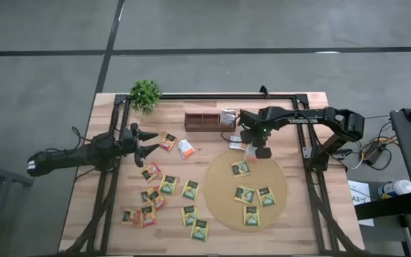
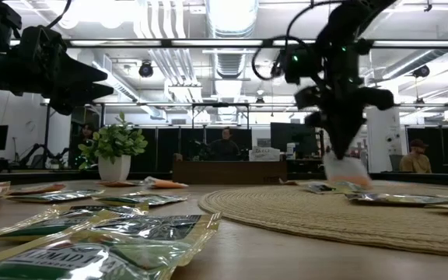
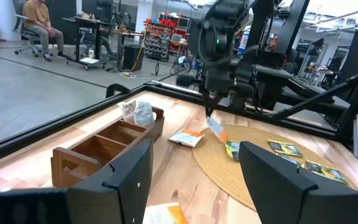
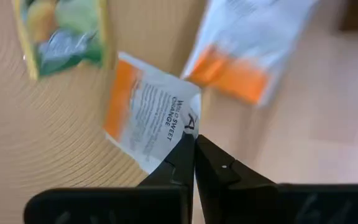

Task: Pick & Place Tea
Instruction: Put the white tea bag into the right section of the wooden organizer

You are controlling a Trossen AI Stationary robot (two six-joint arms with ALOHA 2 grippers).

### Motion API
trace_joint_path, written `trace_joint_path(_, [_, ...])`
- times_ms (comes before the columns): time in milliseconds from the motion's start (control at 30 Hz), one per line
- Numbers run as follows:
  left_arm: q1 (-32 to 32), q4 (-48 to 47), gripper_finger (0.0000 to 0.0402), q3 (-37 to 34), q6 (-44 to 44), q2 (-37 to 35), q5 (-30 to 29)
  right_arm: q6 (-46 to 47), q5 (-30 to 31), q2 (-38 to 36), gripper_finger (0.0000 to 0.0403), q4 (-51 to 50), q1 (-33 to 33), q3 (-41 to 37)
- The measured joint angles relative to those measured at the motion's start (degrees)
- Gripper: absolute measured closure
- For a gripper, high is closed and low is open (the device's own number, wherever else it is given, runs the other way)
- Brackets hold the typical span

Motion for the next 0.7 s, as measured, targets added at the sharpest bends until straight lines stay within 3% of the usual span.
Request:
trace_joint_path(400, [0.0, 0.0, 0.0168, 0.0, 0.0, 0.0, -0.01, -0.92, 13.38, 1.01, 0.0395, 0.13, -0.08, 14.1])
trace_joint_path(700, [0.0, 0.0, 0.0168, 0.0, 0.0, 0.0, -0.01, -0.79, 16.3, 6.59, 0.0395, 0.02, -0.57, 22.2])
